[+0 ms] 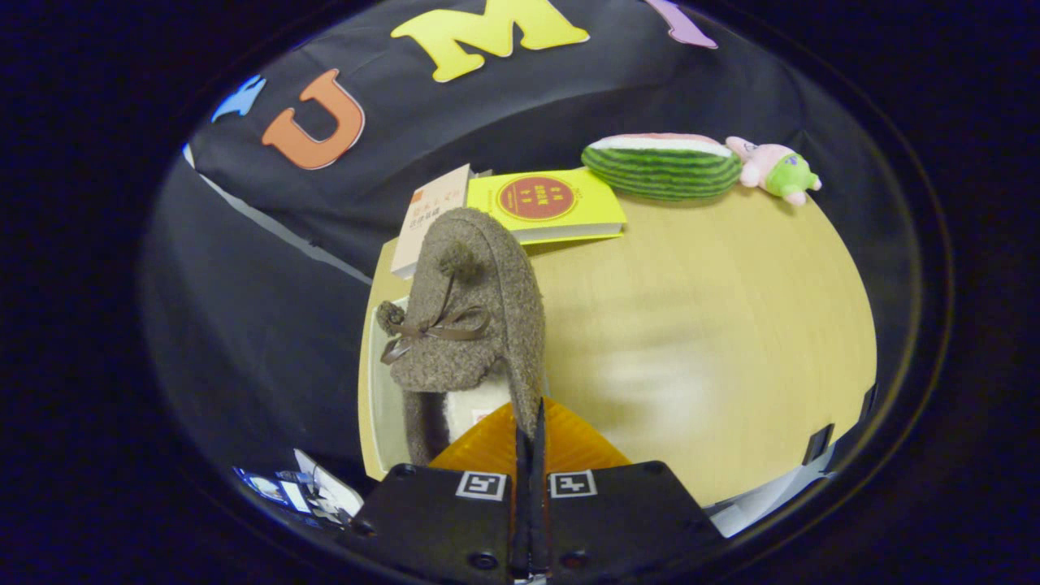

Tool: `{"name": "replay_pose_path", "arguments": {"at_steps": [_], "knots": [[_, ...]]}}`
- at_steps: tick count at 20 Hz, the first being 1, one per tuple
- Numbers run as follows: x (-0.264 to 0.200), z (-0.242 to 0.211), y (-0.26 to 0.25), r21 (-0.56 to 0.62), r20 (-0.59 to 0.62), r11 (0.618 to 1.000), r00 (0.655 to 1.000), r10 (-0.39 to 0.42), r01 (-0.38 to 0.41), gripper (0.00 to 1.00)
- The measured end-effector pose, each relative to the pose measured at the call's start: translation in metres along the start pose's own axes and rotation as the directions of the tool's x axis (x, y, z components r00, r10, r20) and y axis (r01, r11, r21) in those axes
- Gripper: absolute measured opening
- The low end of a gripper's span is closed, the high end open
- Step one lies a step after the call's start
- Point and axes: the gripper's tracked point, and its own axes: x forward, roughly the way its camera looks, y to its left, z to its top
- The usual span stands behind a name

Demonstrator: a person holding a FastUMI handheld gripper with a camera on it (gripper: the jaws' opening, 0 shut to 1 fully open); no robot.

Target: Open the storage box then place both shoes into the box .Put the left shoe in first, then the right shoe, with the right side of both shoes facing outward in a uniform manner.

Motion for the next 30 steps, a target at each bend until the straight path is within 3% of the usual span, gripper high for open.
{"name": "replay_pose_path", "arguments": {"at_steps": [3, 6, 12, 15, 16, 17, 18, 22, 27, 30], "knots": [[0.024, -0.014, 0.026, -0.036, -0.013, 0.999, 1.000, 0.024, -0.025, 0.06], [0.044, -0.013, 0.042, -0.035, 0.006, 0.999, 1.000, 0.000, 0.000, 0.06], [0.057, -0.015, 0.035, -0.045, 0.055, 0.998, 0.997, -0.051, 0.053, 0.08], [0.061, -0.017, 0.040, -0.067, 0.079, 0.998, 0.997, -0.012, 0.017, 0.11], [0.063, -0.018, 0.044, -0.076, 0.093, 0.997, 0.996, 0.013, -0.006, 0.14], [0.059, -0.014, 0.044, -0.076, 0.121, 0.997, 0.992, 0.030, -0.021, 0.24], [0.057, -0.010, 0.041, -0.081, 0.153, 0.997, 0.988, 0.030, -0.018, 0.26], [0.034, 0.002, 0.038, -0.162, 0.273, 0.987, 0.961, 0.039, 0.006, 0.96], [-0.014, 0.016, 0.030, -0.232, 0.445, 0.970, 0.895, 0.038, 0.074, 0.97], [-0.053, 0.020, 0.015, -0.231, 0.556, 0.958, 0.831, -0.012, 0.169, 0.97]]}}
